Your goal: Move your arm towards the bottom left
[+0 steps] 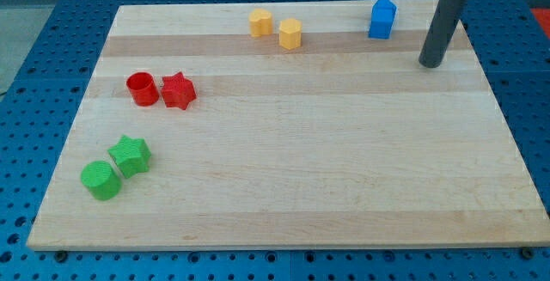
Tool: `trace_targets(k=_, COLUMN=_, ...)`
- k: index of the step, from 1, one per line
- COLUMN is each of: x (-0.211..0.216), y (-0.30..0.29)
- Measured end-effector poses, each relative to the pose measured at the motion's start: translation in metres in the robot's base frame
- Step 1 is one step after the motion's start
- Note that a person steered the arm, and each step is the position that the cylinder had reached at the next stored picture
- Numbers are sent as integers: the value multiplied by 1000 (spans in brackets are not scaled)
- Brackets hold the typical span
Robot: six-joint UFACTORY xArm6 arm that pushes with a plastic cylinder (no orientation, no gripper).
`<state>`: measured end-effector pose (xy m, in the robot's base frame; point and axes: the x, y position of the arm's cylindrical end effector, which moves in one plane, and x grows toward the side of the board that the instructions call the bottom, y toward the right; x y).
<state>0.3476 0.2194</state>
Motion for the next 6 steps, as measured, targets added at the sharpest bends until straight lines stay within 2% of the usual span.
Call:
trace_targets(k=2, x=2, y=-2)
trace_targets(k=5, x=74, y=-138)
trace_targets(k=6, x=78, y=-215)
